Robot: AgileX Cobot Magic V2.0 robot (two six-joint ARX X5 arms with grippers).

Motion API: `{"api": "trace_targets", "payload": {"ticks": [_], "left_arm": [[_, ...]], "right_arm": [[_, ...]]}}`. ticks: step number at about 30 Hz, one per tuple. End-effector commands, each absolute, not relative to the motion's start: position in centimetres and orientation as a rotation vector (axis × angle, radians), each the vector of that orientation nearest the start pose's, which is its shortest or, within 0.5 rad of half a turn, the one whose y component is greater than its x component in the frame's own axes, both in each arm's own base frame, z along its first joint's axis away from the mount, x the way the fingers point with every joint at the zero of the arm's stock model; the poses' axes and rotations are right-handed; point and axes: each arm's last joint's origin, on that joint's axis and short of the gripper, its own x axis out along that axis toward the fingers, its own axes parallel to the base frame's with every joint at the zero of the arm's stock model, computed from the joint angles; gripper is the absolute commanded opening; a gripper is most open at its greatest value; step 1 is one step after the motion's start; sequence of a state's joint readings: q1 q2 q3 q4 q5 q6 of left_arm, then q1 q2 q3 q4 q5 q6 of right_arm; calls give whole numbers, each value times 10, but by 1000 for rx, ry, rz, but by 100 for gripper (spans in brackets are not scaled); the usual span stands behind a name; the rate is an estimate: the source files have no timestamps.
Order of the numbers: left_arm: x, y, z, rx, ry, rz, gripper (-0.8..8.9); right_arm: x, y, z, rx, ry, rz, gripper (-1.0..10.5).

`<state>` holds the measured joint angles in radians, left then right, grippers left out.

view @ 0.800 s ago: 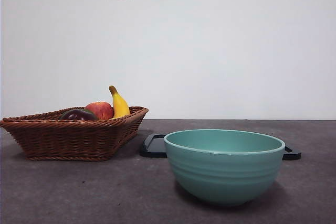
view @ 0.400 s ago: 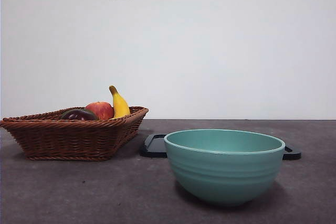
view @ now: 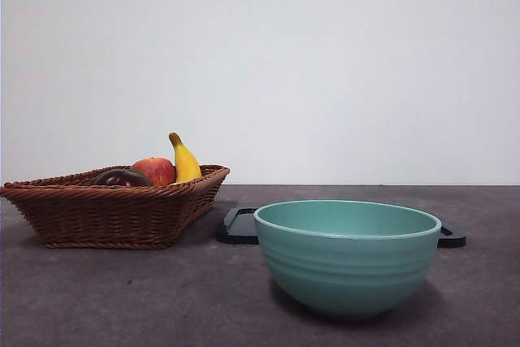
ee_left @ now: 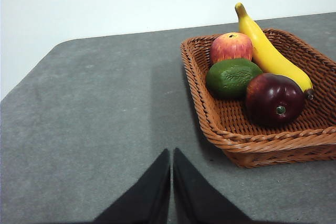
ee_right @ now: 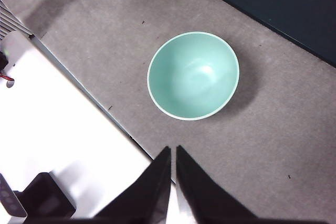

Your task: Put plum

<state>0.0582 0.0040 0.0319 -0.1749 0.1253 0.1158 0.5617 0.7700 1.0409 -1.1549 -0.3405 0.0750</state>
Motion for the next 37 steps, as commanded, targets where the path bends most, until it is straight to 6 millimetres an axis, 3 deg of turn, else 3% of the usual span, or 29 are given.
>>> {"api": "trace_targets", "payload": {"ticks": [1, 10, 17, 20, 25, 37], "left_arm": [[96, 2, 149, 94, 170, -75, 7], [96, 2, 149, 94, 170, -75, 7], [96, 2, 149, 94, 170, -75, 7], [96, 2, 149, 94, 170, -75, 7], [96, 2, 150, 94, 170, -75, 7], [96, 2, 150, 94, 170, -75, 7]], "right_arm": [[89, 68, 341, -41, 921, 817, 6], [86, 58, 343, -83, 862, 733, 6], [78, 30, 366, -31, 479, 540, 6], [74, 20, 366, -33, 302, 440, 6], [75, 10, 336, -33, 126, 302, 6], [85, 2, 242, -63, -65, 137, 6]]}}
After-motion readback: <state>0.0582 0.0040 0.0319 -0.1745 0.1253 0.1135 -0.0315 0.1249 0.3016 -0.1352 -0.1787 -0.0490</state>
